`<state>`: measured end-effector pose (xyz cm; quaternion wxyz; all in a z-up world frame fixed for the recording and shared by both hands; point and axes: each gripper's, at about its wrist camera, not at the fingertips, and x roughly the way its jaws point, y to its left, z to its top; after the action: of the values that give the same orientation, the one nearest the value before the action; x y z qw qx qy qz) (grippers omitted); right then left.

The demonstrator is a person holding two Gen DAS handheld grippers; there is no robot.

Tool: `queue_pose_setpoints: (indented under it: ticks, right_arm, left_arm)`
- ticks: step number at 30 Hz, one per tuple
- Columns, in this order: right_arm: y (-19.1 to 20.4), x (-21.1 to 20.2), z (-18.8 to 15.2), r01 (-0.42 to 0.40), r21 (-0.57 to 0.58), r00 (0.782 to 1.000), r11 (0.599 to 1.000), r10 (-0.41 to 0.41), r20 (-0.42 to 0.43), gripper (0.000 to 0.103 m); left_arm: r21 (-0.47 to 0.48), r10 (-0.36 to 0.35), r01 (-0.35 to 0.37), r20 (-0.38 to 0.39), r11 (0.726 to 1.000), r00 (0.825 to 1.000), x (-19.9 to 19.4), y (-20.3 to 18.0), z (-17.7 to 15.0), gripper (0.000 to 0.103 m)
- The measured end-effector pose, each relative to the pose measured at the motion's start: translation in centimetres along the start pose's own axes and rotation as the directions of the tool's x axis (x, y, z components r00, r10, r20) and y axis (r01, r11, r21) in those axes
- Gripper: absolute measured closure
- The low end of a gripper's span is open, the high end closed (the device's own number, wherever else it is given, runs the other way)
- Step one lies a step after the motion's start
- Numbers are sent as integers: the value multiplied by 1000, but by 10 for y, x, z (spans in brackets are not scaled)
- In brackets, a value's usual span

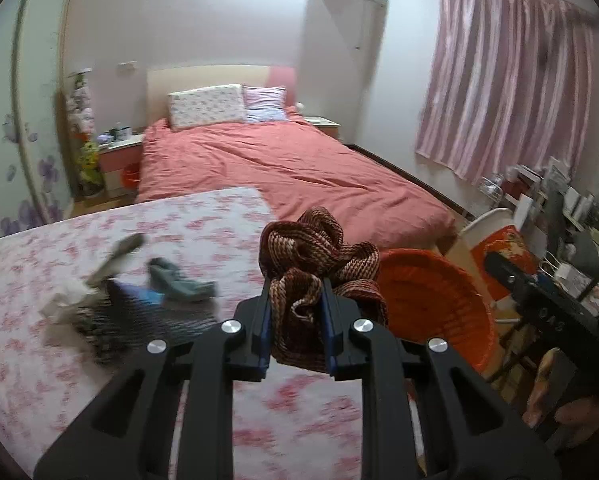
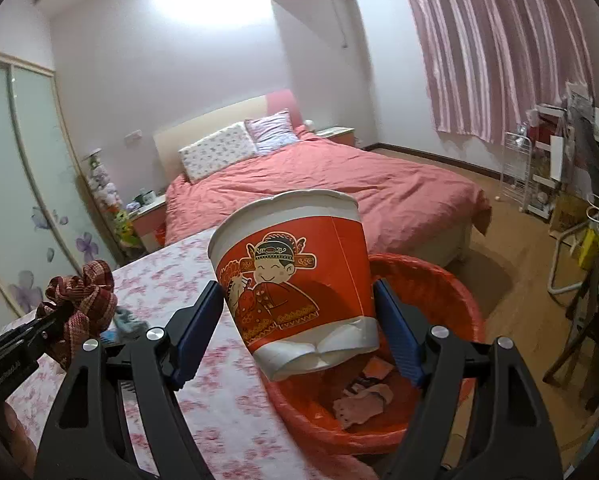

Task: Collect trash
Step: 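Carry the cup and knit cloth over the orange basket while both tools open to drop them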

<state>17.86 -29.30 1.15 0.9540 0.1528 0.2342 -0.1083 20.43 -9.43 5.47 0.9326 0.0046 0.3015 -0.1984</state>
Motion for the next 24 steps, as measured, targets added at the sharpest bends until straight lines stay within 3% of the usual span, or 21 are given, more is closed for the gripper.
queue_pose_setpoints:
  ticks: [8,14,16,18,24]
  right_arm:
    - [-40,16,-1,55,65,998,996,-53,-27,27]
    - [-69,36,1,65,125,996,990,-57,-65,27]
    - [-76,43,1,67,138,996,988,-57,-75,25]
    - [-81,48,-1,82,143,994,986,-71,-80,16]
    - [-82,43,-8,112,141,991,984,-100,-93,16]
  left_arm:
    - [57,-112,116,-74,992,991,52,-62,-3,82]
    - [78,-152,166,-161,983,975,108,-97,-9,79]
    - [74,-150,166,-189,983,970,123,-100,-15,72]
    - [72,-141,158,-207,985,968,133,-99,-19,68]
    - [83,-72,90,-198,993,978,129,-76,-28,52]
